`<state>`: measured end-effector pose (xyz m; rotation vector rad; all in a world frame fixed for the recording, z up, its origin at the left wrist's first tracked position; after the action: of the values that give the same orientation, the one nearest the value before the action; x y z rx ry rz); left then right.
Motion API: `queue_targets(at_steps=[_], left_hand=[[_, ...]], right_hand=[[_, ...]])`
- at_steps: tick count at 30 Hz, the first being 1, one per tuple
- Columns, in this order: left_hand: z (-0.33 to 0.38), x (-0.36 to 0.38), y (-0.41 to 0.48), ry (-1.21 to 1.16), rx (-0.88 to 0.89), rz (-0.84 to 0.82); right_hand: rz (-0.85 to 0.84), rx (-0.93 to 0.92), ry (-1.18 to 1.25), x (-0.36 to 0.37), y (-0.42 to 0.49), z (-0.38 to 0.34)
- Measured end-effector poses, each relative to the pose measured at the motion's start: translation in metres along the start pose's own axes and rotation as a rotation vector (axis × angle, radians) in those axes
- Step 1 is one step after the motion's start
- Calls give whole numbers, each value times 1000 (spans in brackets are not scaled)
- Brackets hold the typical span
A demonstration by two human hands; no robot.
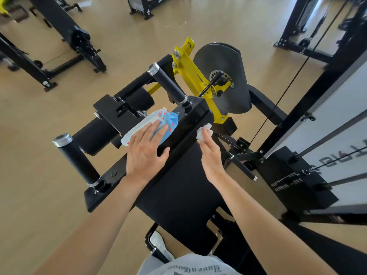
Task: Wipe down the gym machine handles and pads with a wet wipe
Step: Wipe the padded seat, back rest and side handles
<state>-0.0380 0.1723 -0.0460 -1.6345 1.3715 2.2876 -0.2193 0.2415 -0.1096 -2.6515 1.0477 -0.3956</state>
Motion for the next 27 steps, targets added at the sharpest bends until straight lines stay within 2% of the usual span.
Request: queue_targets(at_steps=[3, 5, 7, 10, 16, 20, 27], left_hand=[[-3, -5, -3, -43, 26, 62], [-3, -11, -9, -43, 30, 88], [-5, -19, -20, -45, 37, 101], [-11, -34, -42, -36, 31, 96], [-27, -57, -85, 21, -63, 87], [-34, -63, -99, -51, -85, 92], [-35, -67, -97, -196, -113, 93]], right_hand=[[45, 29, -32, 6, -18, 15], [0, 85, 23, 6, -27, 22], [-57, 210, 123, 4, -28, 23], [-55, 408, 276, -2, -10, 23], [-18, 434, 369, 4, 1, 14], [-32, 470, 281, 26, -38, 26], [-168, 460, 67, 40, -111, 33]])
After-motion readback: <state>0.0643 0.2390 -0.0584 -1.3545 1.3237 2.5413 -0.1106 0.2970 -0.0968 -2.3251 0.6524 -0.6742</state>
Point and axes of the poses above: each hand's wrist, its own y-axis towards the middle knuckle, its own x-axis out of the palm, z = x × y, the point moved 2 cm from there along y, towards the middle knuckle, and after that the axes turned 13 degrees about z, right-handed, at the moved point
